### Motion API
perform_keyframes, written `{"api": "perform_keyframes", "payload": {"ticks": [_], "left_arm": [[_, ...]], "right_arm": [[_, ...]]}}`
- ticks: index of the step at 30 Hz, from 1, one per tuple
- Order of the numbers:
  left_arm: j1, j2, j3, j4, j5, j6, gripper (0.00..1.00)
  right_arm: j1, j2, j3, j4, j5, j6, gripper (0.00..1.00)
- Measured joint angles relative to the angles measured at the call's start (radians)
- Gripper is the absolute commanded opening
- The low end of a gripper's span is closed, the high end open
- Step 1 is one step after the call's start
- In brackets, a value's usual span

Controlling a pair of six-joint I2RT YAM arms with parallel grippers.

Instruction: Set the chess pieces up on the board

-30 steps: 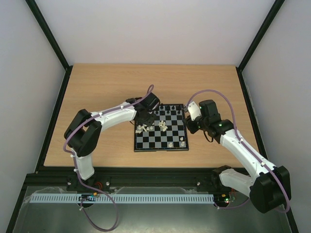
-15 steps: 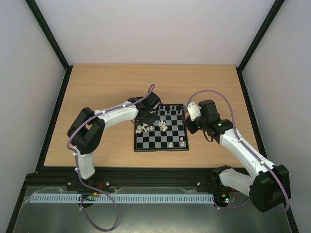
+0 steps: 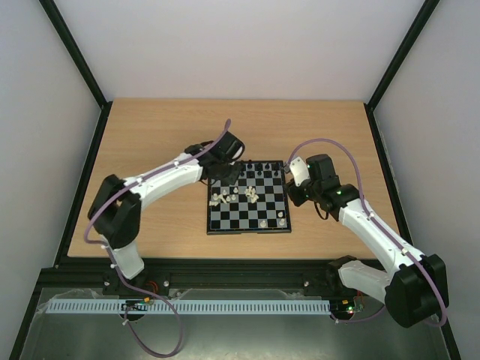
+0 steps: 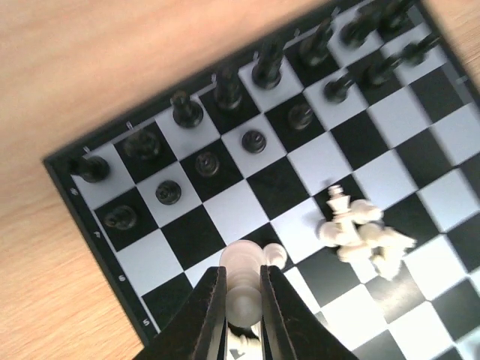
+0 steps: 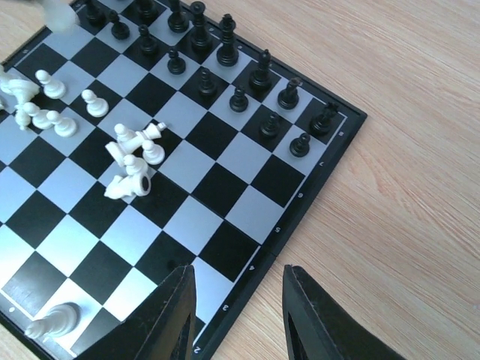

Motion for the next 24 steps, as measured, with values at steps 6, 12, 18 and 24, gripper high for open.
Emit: {"api": "perform_keyframes", "payload": {"ticks": [6, 12, 18, 24], "left_arm": [[-0.054, -0.155, 0.002, -0.023, 0.000, 0.042, 0.08], [-0.154, -0.201, -0.025, -0.048, 0.030, 0.063, 0.08], [-0.257, -0.195, -0.046, -0.060, 0.029, 0.063, 0.08], [-0.312, -0.149, -0.053, -0.057, 0.036, 0.062, 0.08]], "right_arm": [[0.000, 0.017, 0.000, 0.018, 0.109, 0.020, 0.34], [0.000, 0.032, -0.003, 0.044, 0.221, 0.045, 0.34], [-0.008, 0.032, -0.004, 0.071, 0.303, 0.063, 0.34], [-0.047, 0.032, -0.008, 0.085, 0.342, 0.081, 0.34]]}}
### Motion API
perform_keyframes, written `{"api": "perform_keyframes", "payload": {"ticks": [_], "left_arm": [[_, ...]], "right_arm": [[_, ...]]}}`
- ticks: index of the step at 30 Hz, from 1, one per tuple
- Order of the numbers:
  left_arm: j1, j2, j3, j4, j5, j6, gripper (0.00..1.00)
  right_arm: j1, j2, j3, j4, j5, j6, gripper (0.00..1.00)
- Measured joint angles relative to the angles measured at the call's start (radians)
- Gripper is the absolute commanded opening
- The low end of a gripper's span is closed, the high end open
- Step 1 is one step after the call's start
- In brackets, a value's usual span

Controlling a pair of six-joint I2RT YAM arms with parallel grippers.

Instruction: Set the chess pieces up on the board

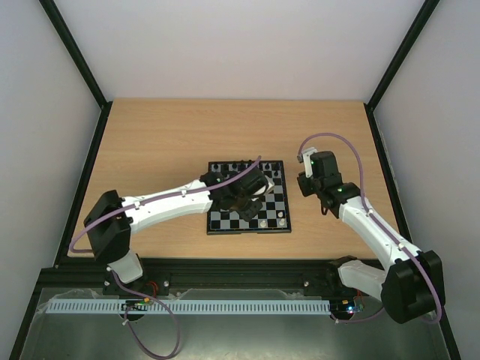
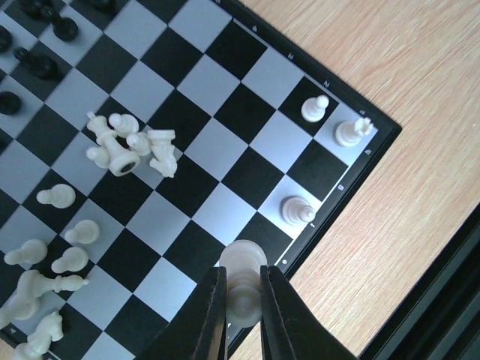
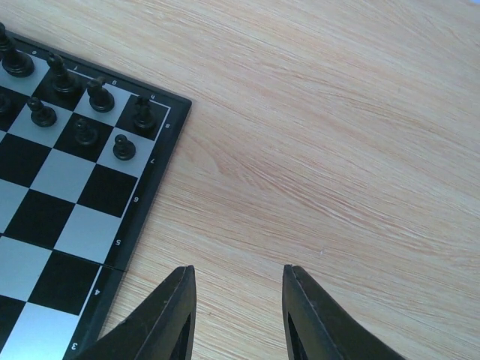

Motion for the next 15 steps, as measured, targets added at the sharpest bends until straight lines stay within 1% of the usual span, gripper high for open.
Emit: {"api": "perform_keyframes", "payload": {"ticks": [9, 15], "left_arm": [[-0.007, 0.043, -0.043, 0.011, 0.036, 0.000, 0.08], [-0.049, 0.085, -0.049, 0.020, 0.059, 0.001, 0.08]], "right_arm": [[-0.010, 0.000, 0.000, 0.000, -0.010, 0.006, 0.34], [-0.010, 0.015, 0.000, 0.000, -0.009, 0.007, 0.34]]}}
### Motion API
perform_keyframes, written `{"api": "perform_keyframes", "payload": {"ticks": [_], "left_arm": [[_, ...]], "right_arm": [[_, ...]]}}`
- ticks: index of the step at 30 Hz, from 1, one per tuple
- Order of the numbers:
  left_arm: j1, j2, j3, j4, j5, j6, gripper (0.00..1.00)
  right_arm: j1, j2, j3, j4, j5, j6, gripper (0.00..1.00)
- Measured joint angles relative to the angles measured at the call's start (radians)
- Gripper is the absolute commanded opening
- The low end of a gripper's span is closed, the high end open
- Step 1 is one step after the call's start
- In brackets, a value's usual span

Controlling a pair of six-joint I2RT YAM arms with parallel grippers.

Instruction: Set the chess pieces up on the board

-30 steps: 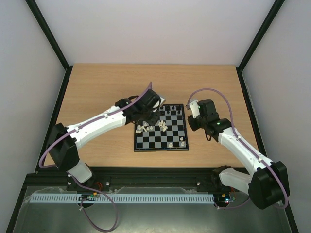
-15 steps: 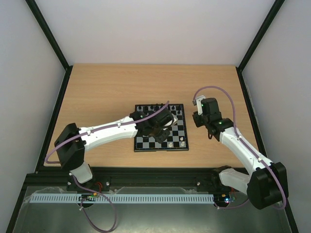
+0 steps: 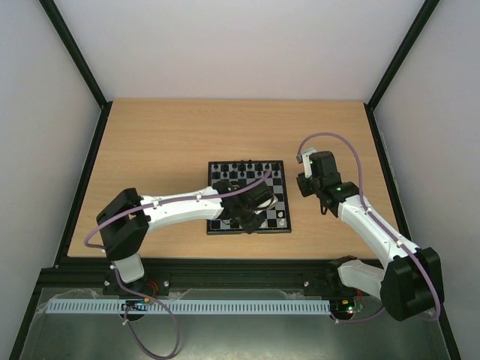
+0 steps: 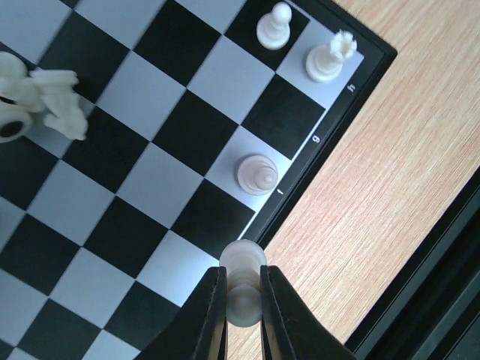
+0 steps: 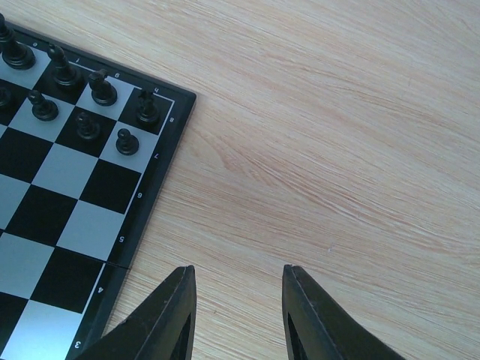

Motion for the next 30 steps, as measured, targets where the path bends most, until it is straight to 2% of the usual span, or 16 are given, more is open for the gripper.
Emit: {"api": "perform_keyframes", "payload": {"ticks": [9, 13, 15, 20, 30], "left_arm": [[-0.007, 0.086, -0.008, 0.013, -0.032, -0.021, 0.09], [-0.008, 0.091, -0.008, 0.032, -0.043, -0.033, 0.24], [-0.008, 0.093, -0.008, 0.034, -0.048, -0.041, 0.26], [-0.006, 0.094, -0.010, 0.037, -0.058, -0.044, 0.16], [0.006, 0.092, -0.027, 0.051, -0.054, -0.045, 0.09]], "right_arm": [[0.000, 0.005, 0.000, 0.000, 0.001, 0.001, 0.34], [0.000, 0.007, 0.000, 0.000, 0.000, 0.001, 0.34], [0.000, 0.008, 0.000, 0.000, 0.000, 0.002, 0.34], [0.000, 0.011, 0.000, 0.000, 0.000, 0.001, 0.34], [0.000, 0.013, 0.000, 0.000, 0.000, 0.001, 0.34]]}}
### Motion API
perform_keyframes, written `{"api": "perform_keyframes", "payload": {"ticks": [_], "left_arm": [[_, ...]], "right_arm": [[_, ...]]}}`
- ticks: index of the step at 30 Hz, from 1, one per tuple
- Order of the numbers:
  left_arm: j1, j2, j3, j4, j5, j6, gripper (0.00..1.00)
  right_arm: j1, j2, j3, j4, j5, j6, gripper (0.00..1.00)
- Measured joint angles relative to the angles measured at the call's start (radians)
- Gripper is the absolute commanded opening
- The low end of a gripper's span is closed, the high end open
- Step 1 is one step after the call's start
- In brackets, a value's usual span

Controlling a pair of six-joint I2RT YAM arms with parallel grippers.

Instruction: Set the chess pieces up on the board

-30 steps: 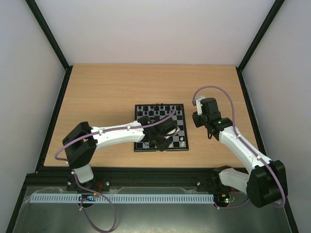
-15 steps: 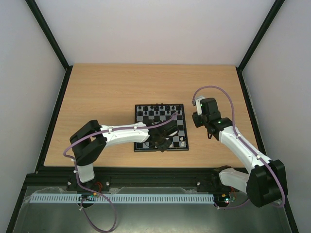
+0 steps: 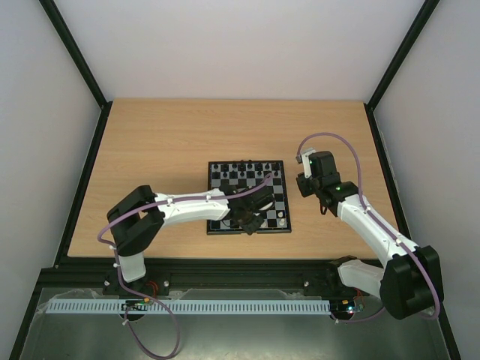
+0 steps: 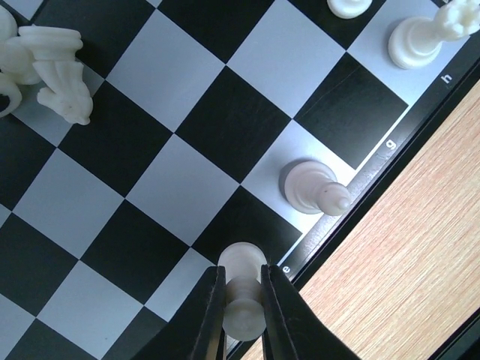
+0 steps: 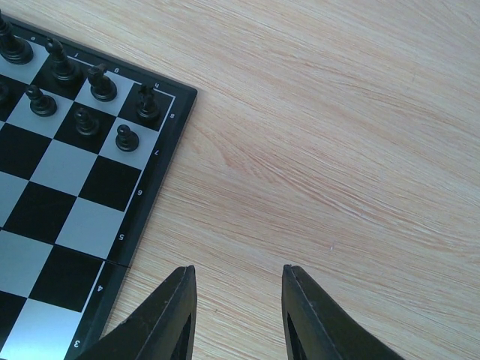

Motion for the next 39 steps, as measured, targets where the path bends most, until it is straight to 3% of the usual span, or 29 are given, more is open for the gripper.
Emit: {"api": "perform_keyframes", "payload": {"ticks": [8, 18, 39], "left_arm": [[0.060, -0.055, -0.042, -0.013, -0.001, 0.002, 0.09], [0.278, -0.297, -0.050, -0.045, -0.034, 0.029, 0.11], [0.259, -0.271, -0.049, -0.057, 0.023, 0.070, 0.10]], "right_arm": [[0.000, 0.004, 0.000, 0.000, 0.000, 0.000, 0.34], [0.000, 0.004, 0.000, 0.000, 0.000, 0.000, 0.34], [0.000, 0.011, 0.000, 0.000, 0.000, 0.000, 0.34]]}}
